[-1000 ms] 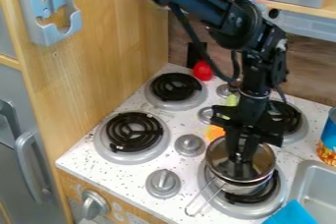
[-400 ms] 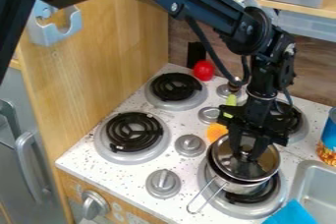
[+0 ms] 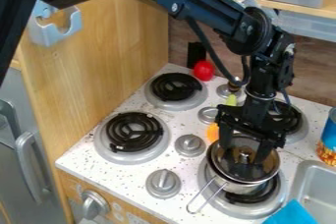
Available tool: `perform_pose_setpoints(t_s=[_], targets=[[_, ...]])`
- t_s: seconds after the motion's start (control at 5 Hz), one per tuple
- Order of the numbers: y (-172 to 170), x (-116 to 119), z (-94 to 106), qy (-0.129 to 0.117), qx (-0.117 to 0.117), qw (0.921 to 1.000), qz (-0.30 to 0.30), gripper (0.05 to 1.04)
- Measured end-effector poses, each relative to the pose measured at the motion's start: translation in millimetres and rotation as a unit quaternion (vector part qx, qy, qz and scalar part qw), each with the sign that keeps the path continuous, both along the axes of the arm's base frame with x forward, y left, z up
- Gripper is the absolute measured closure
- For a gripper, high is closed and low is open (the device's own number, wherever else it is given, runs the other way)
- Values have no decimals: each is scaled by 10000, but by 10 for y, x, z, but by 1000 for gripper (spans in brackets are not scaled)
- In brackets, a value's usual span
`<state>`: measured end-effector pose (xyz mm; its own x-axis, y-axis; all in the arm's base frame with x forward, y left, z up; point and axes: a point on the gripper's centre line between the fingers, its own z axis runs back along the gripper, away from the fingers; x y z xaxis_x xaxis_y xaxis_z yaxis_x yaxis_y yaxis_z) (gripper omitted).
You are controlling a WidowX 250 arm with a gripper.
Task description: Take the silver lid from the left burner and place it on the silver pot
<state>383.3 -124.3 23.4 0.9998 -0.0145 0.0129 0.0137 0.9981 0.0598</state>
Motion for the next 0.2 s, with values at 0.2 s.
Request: perform_pose_setpoints(t_s=[0.2], targets=[[91,-82,271,-55,-103,9999,16,81]])
